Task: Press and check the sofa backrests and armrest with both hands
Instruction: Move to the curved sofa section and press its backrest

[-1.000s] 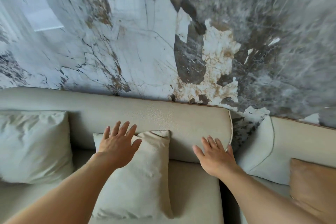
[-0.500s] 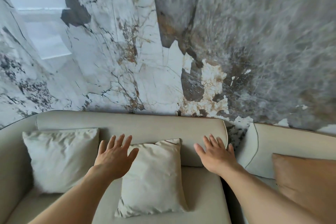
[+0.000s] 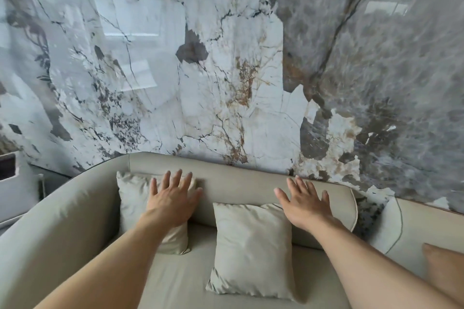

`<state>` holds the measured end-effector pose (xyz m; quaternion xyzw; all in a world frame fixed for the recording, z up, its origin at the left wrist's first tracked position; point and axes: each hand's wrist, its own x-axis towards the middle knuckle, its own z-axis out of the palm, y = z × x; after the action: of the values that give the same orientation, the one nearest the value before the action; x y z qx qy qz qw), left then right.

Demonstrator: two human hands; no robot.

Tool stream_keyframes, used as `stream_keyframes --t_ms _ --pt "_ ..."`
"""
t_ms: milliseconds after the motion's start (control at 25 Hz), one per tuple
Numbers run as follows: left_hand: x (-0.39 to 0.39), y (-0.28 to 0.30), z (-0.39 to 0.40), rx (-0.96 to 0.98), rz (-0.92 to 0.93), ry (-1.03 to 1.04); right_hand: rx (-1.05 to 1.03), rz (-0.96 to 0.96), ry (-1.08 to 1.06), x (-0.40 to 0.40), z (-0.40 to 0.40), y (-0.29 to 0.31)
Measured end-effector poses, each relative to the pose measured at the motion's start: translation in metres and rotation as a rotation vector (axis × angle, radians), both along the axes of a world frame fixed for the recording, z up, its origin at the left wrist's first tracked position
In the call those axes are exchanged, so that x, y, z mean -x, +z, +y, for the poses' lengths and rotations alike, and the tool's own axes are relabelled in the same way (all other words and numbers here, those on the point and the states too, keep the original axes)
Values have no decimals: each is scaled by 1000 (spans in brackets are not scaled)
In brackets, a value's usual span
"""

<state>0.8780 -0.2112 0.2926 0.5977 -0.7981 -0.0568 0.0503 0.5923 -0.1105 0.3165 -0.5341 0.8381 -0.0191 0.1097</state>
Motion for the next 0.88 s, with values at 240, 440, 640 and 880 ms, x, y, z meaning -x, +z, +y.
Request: stream_keyframes --t_ms 240,440,640,880 --pt "-35 9 -4 12 -74 103 6 -40 82 -18 -32 -3" --pt "-63 9 -11 14 -115 147 -16 -53 135 -43 -51 -13" --pt "-111 6 -27 19 -106 166 -4 -38 140 -89 -70 -10" --pt "-199 1 -64 37 -66 107 -4 1 96 -186 -87 -13"
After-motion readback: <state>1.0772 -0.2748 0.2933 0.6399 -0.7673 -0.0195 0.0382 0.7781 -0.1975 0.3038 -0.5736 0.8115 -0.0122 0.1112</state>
